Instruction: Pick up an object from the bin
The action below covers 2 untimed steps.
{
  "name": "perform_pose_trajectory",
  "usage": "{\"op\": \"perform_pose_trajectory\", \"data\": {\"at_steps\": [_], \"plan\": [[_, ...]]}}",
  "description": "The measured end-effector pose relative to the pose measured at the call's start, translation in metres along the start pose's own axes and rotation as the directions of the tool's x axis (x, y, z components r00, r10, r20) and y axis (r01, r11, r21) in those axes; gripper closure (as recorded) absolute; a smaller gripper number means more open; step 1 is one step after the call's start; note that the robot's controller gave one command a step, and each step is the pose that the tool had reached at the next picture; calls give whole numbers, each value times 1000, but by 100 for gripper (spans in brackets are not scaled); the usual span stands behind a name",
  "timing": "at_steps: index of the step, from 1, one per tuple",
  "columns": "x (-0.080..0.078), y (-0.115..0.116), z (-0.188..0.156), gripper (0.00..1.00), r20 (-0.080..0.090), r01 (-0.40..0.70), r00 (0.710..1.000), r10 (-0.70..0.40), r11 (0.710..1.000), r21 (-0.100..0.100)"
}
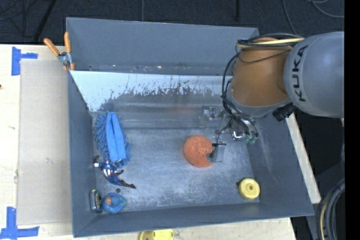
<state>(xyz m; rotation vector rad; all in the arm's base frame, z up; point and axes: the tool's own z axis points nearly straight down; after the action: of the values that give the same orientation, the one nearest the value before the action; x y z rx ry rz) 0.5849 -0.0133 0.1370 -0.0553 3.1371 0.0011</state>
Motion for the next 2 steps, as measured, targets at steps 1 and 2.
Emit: {"op": "perform_pose_trajectory", "data": {"at_steps": [1, 2], "plan": [[14, 2, 68, 0, -3, -29, 1000, 29, 1000, -1], [7, 5, 66, 100, -3, -189, 982, 189, 982, 0]]}}
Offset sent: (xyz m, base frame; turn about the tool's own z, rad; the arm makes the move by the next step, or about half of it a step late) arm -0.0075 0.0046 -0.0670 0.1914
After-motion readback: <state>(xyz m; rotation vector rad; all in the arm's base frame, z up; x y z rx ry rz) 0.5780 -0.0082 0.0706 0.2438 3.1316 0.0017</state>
